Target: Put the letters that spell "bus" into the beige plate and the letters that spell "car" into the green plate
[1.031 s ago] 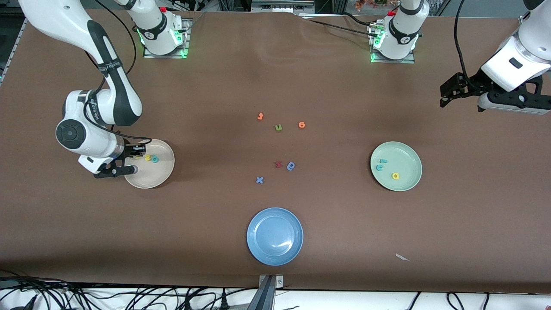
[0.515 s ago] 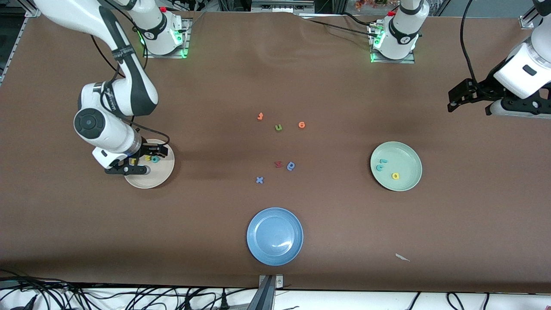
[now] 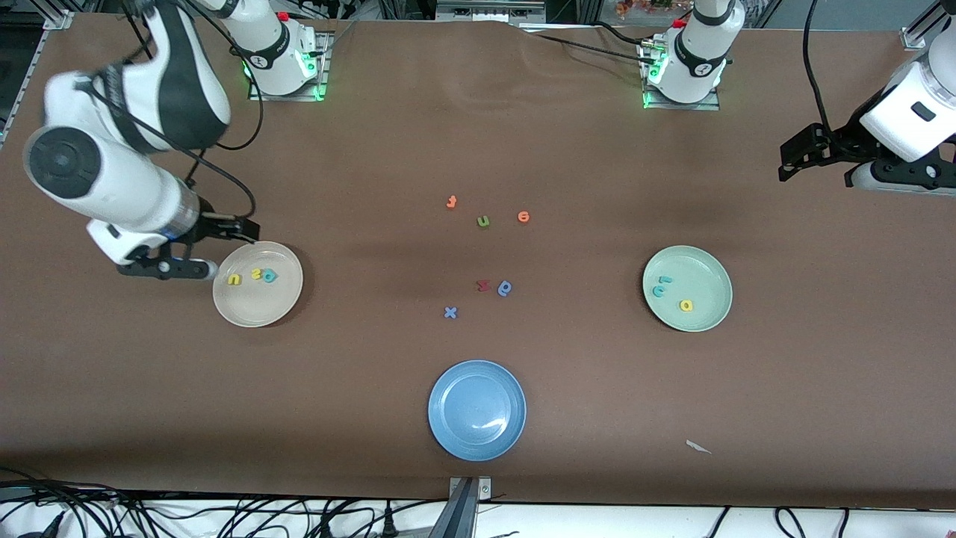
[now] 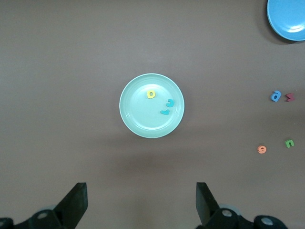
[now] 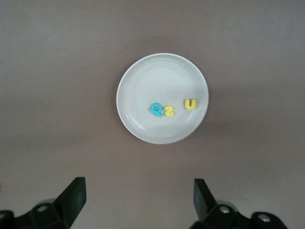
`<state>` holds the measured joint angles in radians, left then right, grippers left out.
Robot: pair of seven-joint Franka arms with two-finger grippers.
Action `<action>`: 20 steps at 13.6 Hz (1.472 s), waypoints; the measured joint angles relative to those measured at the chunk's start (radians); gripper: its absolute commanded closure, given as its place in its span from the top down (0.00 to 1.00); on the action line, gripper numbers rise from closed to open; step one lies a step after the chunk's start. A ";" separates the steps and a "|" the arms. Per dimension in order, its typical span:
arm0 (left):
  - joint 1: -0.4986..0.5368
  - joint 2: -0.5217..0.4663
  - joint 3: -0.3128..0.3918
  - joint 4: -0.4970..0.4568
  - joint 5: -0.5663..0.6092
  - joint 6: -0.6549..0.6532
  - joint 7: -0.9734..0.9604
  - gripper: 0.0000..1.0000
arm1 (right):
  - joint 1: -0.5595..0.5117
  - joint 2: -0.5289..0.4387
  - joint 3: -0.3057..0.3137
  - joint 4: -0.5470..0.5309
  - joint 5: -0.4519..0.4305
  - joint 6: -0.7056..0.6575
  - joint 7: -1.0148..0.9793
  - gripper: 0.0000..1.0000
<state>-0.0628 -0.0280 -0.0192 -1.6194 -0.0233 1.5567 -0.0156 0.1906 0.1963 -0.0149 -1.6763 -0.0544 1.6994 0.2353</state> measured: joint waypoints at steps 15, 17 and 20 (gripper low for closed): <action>-0.006 0.032 -0.061 0.023 0.000 -0.016 -0.042 1.00 | -0.131 -0.139 -0.028 0.093 0.095 -0.142 -0.093 1.00; -0.004 0.035 -0.058 0.023 0.000 -0.024 -0.042 1.00 | -0.130 -0.136 -0.027 0.092 0.095 -0.150 -0.094 1.00; 0.001 0.054 -0.052 0.023 0.000 -0.023 -0.042 1.00 | -0.125 -0.136 -0.025 0.092 0.095 -0.151 -0.094 1.00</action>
<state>-0.0616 0.0259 -0.0713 -1.5963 -0.0232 1.5336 -0.0574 0.0657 0.0608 -0.0399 -1.5842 0.0402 1.5488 0.1412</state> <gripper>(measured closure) 0.000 0.000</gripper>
